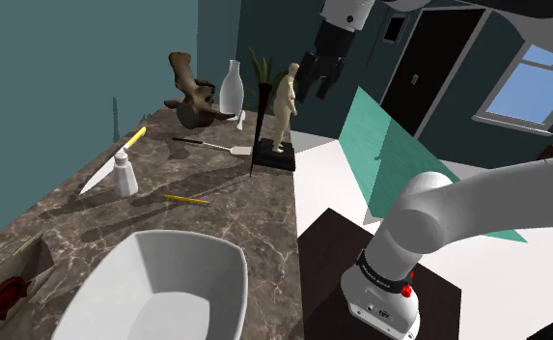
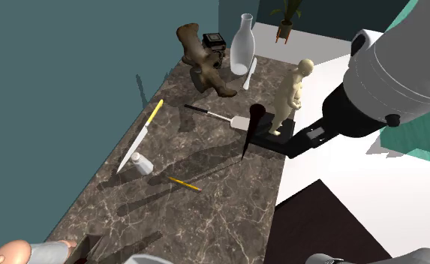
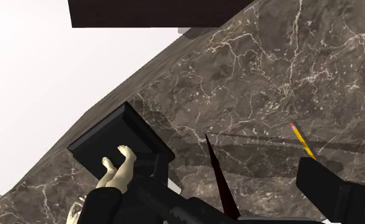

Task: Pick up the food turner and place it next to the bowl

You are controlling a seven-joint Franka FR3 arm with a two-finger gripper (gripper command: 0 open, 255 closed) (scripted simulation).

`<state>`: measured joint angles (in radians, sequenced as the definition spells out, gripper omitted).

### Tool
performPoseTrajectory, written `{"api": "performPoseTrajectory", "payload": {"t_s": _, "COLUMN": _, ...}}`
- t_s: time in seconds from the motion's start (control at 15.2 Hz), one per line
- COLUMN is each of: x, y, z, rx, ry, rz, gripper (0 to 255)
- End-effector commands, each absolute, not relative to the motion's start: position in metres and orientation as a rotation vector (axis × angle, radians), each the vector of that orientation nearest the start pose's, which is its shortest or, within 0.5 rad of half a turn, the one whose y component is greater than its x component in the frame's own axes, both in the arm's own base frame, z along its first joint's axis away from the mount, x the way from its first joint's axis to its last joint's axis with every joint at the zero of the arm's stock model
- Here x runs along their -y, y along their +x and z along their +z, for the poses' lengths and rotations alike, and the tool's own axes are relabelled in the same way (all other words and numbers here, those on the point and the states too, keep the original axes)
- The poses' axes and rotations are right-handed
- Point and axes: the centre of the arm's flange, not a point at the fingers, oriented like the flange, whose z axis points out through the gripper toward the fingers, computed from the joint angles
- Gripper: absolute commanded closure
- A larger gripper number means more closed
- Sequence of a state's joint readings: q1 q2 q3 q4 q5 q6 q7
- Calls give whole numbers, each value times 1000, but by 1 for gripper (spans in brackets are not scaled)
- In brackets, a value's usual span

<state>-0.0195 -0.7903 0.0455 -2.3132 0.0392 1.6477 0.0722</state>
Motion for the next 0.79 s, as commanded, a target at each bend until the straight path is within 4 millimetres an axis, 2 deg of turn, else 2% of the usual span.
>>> {"api": "performPoseTrajectory", "payload": {"t_s": 0.0, "x": -17, "y": 314, "z": 619, "rx": -91, "ry": -3122, "rz": -194, "gripper": 0}}
{"api": "performPoseTrajectory", "payload": {"t_s": 0.73, "x": 11, "y": 434, "z": 538, "rx": 281, "ry": -3109, "rz": -163, "gripper": 0}}
